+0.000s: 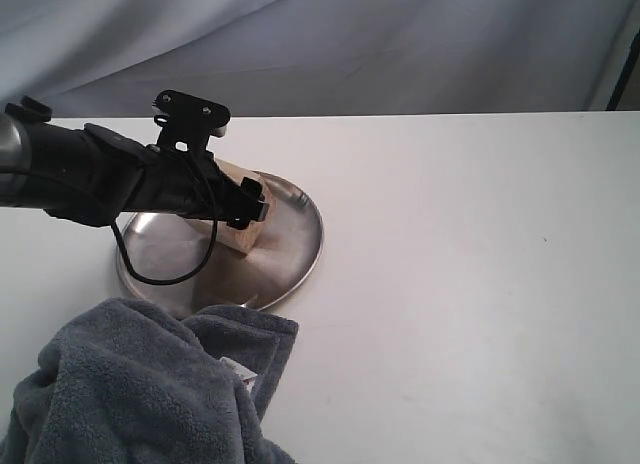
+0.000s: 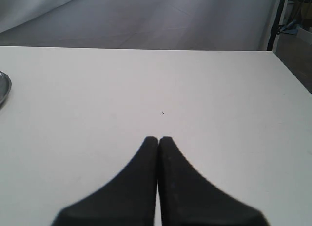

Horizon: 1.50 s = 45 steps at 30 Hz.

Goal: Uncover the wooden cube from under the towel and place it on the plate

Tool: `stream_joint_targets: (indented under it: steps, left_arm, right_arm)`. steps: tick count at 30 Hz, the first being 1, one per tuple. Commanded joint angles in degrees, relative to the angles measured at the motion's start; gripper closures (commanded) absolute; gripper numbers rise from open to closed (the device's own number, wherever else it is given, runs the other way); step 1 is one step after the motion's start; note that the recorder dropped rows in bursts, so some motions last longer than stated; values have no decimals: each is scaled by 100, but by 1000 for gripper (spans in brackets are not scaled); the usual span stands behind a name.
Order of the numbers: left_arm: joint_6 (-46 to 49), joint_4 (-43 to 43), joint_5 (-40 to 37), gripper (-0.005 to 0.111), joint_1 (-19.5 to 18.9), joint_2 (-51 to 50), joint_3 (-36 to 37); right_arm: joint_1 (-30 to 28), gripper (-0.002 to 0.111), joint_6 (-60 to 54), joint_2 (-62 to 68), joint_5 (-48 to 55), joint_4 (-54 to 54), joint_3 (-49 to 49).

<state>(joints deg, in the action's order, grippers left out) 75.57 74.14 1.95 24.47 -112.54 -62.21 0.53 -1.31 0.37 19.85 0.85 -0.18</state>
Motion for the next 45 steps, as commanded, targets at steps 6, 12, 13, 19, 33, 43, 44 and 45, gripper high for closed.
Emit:
stream_joint_targets:
  steps: [6, 12, 13, 19, 33, 43, 44, 45]
  left_arm:
    - [-11, 32, 113, 84, 12, 33, -63]
    - [17, 10, 77, 2, 12, 33, -63]
    - [16, -22, 77, 2, 12, 33, -63]
    - [16, -144, 77, 2, 12, 59, -63]
    - [-9, -144, -1163, 2, 12, 1903, -63]
    - [-22, -170, -1304, 33, 12, 3791, 733]
    - [-12, -170, -1219, 40, 12, 3987, 874]
    - [-12, -170, -1194, 44, 12, 4142, 978]
  right_arm:
    - [15, 108, 10, -37, -18, 18, 18]
    - [15, 108, 10, -37, -18, 18, 18]
    - [15, 108, 10, -37, -18, 18, 18]
    - [15, 108, 10, -37, -18, 18, 18]
    - [15, 108, 10, -37, -18, 18, 18]
    - [15, 108, 10, -37, -18, 18, 18]
    - [15, 108, 10, -37, -18, 18, 18]
    - [15, 108, 10, -37, -18, 18, 18]
